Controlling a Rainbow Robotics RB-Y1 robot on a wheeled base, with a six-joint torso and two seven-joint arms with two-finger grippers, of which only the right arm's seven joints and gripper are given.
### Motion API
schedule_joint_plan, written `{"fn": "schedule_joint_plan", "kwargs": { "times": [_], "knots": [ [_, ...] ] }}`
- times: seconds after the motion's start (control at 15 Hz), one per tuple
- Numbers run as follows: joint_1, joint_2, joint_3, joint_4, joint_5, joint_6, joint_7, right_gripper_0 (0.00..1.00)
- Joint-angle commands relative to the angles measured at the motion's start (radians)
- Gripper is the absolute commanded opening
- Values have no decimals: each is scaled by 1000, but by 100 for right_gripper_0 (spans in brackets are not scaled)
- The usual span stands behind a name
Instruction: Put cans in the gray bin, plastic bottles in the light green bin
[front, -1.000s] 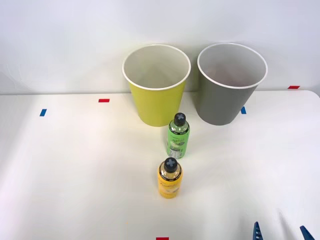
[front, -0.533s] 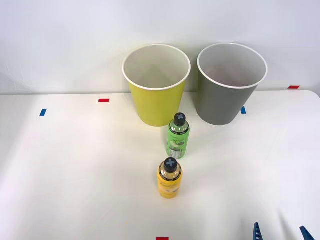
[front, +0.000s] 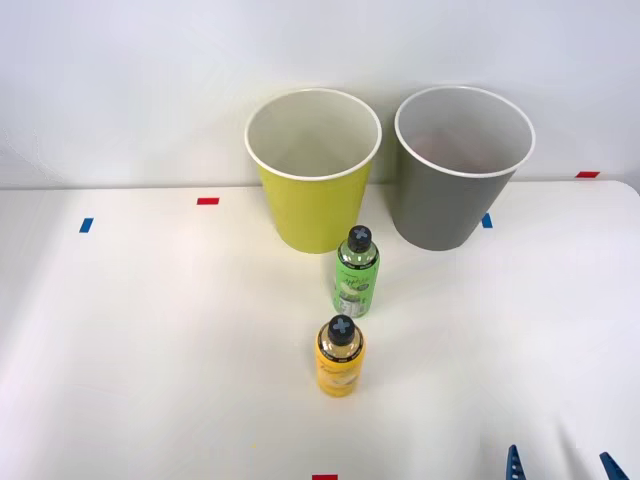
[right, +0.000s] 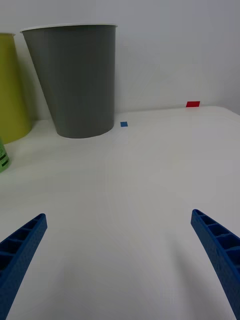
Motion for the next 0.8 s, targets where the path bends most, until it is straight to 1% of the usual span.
{"fn": "schedule_joint_plan", "kwargs": {
  "times": [0.07,0.8],
  "knots": [
    [0,0,0,0,0,0,0,100],
    [0,0,0,0,0,0,0,100]
  ]
}}
